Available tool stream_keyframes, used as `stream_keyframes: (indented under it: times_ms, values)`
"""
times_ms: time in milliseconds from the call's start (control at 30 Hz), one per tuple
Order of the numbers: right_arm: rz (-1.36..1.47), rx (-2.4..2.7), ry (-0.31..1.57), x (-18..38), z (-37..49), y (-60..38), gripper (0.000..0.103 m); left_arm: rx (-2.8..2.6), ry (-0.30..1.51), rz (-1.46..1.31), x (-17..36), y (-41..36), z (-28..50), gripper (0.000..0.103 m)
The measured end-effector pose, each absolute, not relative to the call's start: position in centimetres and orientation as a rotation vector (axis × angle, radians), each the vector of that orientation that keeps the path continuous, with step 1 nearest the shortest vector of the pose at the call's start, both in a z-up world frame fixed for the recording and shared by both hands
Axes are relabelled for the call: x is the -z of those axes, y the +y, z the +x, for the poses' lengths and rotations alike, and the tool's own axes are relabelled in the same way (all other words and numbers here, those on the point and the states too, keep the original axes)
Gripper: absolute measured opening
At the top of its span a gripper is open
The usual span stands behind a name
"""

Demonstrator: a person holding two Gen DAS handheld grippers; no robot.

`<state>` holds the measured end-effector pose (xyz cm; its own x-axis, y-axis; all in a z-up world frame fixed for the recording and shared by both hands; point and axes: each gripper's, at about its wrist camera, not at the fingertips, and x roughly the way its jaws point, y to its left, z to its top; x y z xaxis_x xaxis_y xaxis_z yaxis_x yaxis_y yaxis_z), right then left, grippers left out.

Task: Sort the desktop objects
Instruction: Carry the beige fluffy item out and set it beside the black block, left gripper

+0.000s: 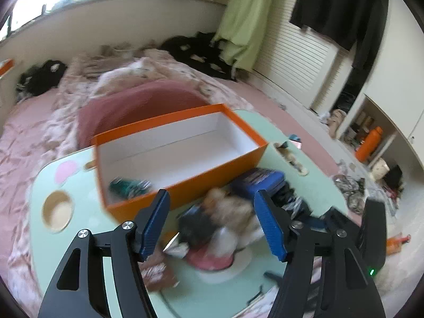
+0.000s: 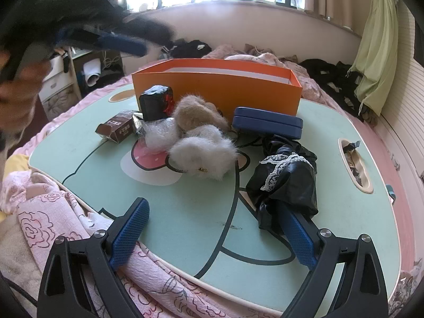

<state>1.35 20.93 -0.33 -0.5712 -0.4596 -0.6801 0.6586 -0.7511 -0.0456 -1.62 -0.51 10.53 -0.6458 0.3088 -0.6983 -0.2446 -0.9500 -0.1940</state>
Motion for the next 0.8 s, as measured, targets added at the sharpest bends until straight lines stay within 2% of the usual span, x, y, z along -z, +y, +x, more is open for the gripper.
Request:
stream_keyframes:
  times_ms: [100, 233, 433, 567, 633, 700, 800]
  values:
    - [0.88, 2.297, 0.391, 0.3, 1.4, 20.9, 0.096, -2.709, -0.08, -1.123, -9.1, -1.8, 0.9, 0.072]
    - [0.881, 2.296, 0.394, 0.3, 1.4, 20.5, 0.096, -2.873, 0.08, -1.2, -5.8, -2.9, 3.7, 0.073]
    - [0.881, 2.297, 0.394, 0.3, 1.5, 20.4, 0.097, -2.811, -0.226, -1.291, -1.6, -5.0, 4.8, 0.073]
    - [0.882, 2.296, 0.393, 0.3, 1.5, 20.4, 0.097, -2.834, -0.16, -1.27, -0.8, -3.8, 4.6, 0.074]
    - [0.881, 2.296, 0.393, 0.3, 1.5, 20.5, 0.097, -2.846, -0.071, -1.266, -0.4, -2.7, 4.5, 0.08]
    - [0.882, 2.296, 0.392, 0.3, 1.5, 20.4, 0.097, -2.811, -0.043, -1.26, -0.3, -2.0, 4.3, 0.1]
    - [0.881, 2.296, 0.395, 0.3, 1.5, 20.4, 0.097, -2.796, -0.045, -1.27, 0.0, -2.1, 4.0, 0.103]
